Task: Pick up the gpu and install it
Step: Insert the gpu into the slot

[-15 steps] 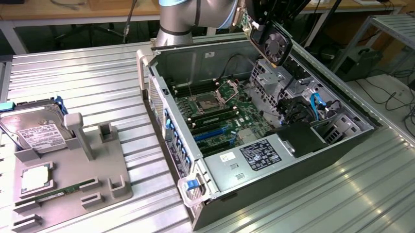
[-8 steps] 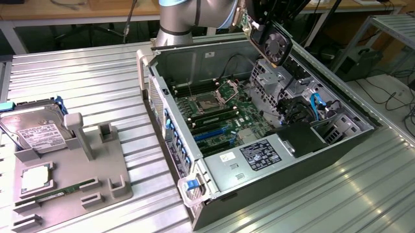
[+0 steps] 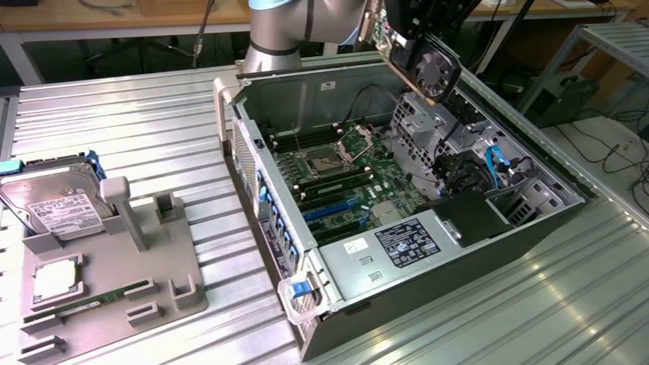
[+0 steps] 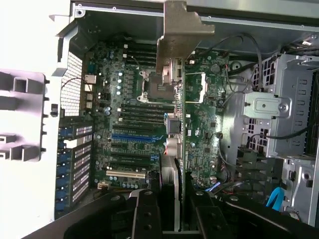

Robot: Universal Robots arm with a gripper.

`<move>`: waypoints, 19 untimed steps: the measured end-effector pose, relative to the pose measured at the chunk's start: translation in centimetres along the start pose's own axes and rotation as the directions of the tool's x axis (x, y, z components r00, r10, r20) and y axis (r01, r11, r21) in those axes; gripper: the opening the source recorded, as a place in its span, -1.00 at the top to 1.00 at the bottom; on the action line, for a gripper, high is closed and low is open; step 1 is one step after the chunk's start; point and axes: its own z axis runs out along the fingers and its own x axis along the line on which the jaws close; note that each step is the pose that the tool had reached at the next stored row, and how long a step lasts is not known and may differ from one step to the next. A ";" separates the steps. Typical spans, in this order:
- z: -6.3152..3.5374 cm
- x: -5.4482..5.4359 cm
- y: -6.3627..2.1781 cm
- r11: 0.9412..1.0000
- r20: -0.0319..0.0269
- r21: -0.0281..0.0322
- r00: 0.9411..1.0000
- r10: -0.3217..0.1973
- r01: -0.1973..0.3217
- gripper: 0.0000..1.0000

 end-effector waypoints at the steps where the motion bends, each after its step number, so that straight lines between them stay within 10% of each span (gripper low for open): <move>1: 0.00 0.0 0.00 1.000 0.000 0.000 1.000 -0.011 0.011 0.44; 11: 0.00 0.0 0.00 0.992 -0.004 -0.002 0.992 -0.126 0.126 0.44; 19: 0.00 0.0 0.00 0.967 -0.008 -0.004 0.967 -0.256 0.256 0.44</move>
